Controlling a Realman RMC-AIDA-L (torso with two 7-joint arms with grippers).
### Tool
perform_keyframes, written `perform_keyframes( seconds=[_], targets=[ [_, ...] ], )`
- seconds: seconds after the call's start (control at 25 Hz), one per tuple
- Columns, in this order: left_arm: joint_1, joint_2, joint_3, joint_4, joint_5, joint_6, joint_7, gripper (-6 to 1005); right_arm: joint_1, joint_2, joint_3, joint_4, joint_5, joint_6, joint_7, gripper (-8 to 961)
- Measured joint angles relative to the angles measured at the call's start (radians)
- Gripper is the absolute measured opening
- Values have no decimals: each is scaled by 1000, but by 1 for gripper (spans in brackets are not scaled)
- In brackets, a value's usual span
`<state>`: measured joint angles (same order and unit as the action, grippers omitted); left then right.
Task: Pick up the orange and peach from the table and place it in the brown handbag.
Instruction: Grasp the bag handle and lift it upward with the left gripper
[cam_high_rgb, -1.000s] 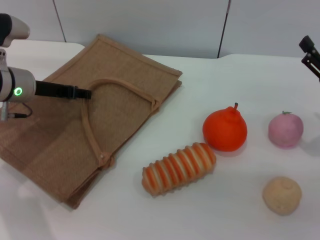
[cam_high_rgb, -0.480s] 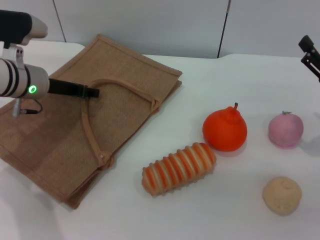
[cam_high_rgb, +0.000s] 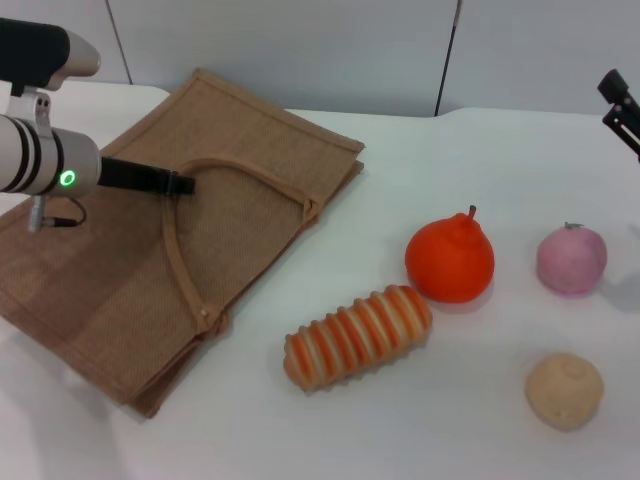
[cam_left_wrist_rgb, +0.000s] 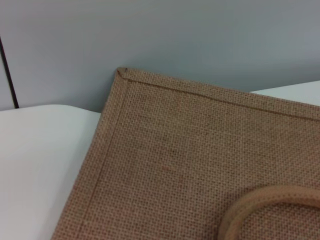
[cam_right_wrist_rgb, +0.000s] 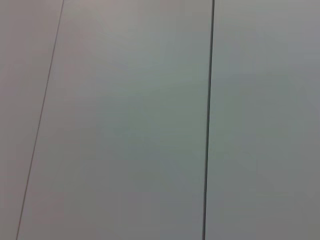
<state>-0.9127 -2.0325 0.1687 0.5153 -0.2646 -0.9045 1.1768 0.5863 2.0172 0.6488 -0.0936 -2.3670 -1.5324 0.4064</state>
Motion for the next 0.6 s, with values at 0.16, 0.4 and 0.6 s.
perform_keyframes(
  seconds=[0.16,0.4,0.6],
  targets=[
    [0,0,0,0,6,-1,0,467,0,0,-1,0,0,0,0,785],
    [1,-1,2,0,9,0,1,296,0,0,-1,0,0,0,0,780],
    [4,0,3,0,1,0,7,141,-2,0,-1,0,0,0,0,776]
  ],
)
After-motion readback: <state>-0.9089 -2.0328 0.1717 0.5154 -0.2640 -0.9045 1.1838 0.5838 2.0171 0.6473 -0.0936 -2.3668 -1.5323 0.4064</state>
